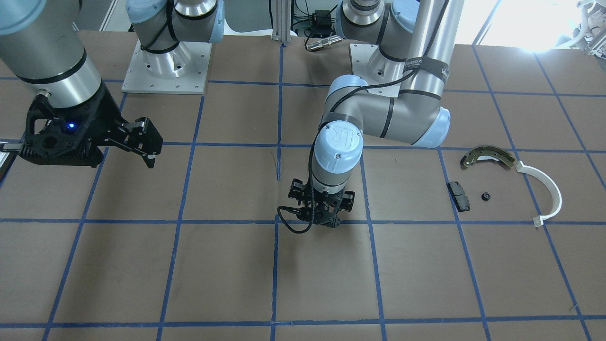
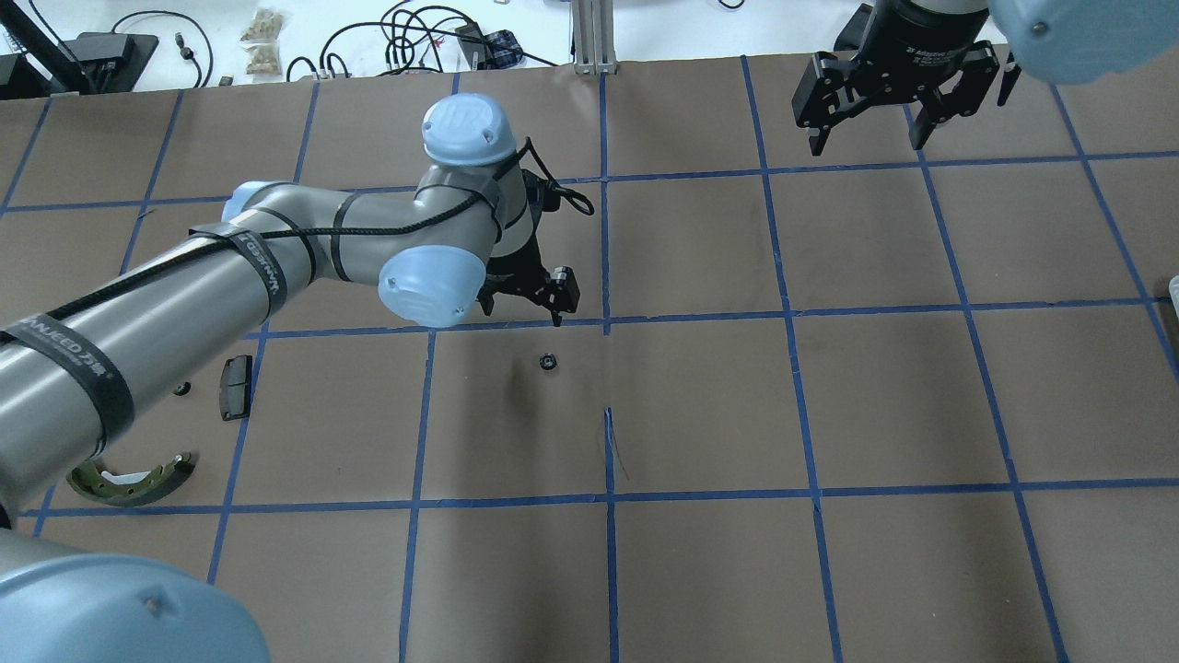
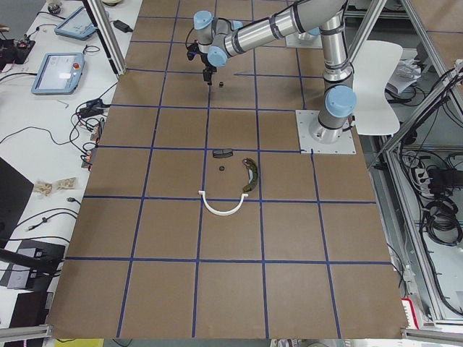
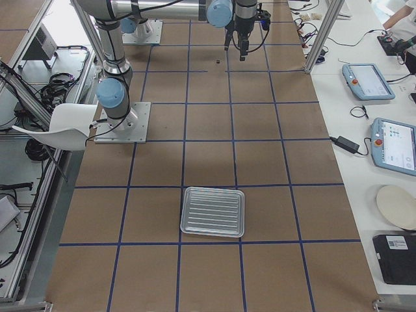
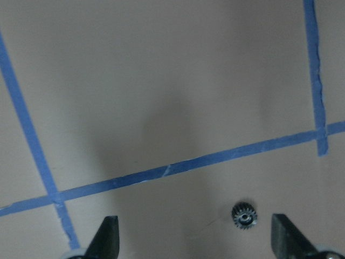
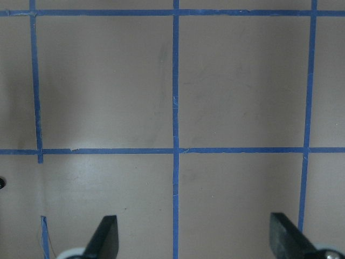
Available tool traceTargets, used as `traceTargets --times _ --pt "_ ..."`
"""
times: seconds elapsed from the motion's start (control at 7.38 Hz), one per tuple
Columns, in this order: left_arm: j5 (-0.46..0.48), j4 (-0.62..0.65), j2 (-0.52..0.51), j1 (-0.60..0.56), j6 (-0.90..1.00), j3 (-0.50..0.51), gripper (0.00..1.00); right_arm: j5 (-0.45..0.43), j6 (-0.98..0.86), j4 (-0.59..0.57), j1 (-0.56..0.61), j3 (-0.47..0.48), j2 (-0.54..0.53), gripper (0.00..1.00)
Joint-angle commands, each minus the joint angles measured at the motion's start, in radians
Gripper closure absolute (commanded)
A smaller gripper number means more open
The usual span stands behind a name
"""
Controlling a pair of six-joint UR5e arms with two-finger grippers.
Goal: Place bearing gear from tray to pile
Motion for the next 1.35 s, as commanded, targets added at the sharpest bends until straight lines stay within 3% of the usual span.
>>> traceTargets --times 0.0,0.27,0.41,0.68,1.08,1.22 --pt "-0.038 0.079 -0.007 -0.020 -0.018 -0.064 0.00 -0.010 -0.010 0.003 -0.010 -0.001 -0.001 0.00" --pt "-0.052 0.078 -0.011 -0.021 -0.018 -0.083 0.00 -0.010 -0.010 0.004 -0.010 0.003 -0.004 0.00" --pt "-0.051 0.079 -0.011 -0.020 -0.018 -0.091 0.05 -0.010 -0.012 0.004 -0.011 0.005 -0.004 0.00" --pt "-0.055 0.078 -0.005 -0.012 -0.018 -0.089 0.39 -0.008 -0.012 0.004 -0.011 0.005 -0.007 0.00" --pt "-0.055 0.078 -0.011 -0.012 -0.018 -0.092 0.76 -0.010 -0.012 0.003 -0.011 0.008 -0.005 0.00" --pt "-0.055 0.078 -0.010 -0.014 -0.018 -0.092 0.84 -0.010 -0.012 0.004 -0.011 0.009 -0.007 0.00"
